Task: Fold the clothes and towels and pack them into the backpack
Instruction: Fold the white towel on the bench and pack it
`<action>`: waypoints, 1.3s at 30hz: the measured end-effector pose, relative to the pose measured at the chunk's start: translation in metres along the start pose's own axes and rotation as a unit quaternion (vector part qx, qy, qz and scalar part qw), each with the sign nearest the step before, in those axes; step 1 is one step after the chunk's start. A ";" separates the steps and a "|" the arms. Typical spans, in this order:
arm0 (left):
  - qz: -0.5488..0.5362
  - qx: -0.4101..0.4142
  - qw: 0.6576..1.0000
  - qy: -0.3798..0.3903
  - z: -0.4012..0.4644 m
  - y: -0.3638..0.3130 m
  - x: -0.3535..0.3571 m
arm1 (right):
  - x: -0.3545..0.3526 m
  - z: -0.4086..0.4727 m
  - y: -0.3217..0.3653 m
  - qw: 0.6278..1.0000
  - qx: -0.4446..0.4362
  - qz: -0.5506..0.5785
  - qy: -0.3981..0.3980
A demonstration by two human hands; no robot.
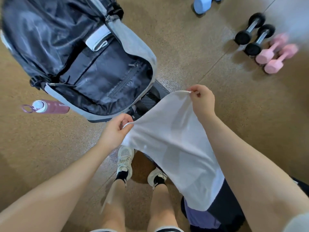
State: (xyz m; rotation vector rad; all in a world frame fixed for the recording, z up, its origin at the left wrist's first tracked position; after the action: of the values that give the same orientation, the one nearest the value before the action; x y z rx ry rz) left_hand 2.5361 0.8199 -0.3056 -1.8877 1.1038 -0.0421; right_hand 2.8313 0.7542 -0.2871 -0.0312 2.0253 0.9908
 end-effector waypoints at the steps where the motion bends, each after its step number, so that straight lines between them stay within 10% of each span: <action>1: 0.022 0.014 0.999 -0.028 0.004 -0.004 -0.013 | 0.004 0.008 0.006 0.999 0.016 0.036 -0.008; 9: 0.296 0.099 0.940 -0.141 0.027 -0.019 -0.038 | 0.049 -0.013 0.004 0.980 0.046 0.164 0.103; 16: 0.340 0.293 0.893 0.008 -0.023 -0.063 0.092 | -0.043 -0.113 -0.130 0.981 0.186 0.013 0.050; 25: 0.307 0.259 0.892 0.208 -0.102 -0.030 0.281 | -0.070 -0.179 -0.261 0.966 0.255 0.008 0.041; 39: 0.408 0.061 0.911 0.027 -0.107 0.008 0.377 | -0.015 -0.133 -0.279 0.954 0.143 0.229 0.133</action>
State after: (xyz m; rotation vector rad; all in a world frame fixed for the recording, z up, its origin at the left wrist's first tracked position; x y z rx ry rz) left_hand 2.7087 0.4798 -0.3945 -1.1992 1.8030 0.3038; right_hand 2.8503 0.4712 -0.4115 0.5073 2.4720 0.9978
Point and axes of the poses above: each hand's wrist, its own z-axis towards the middle knuckle, its own x-axis out of the palm, y = z × x, the point moved 10 cm from there along z, towards the middle knuckle, and after that the axes turned 3 degrees about -x, right-handed, at the moved point
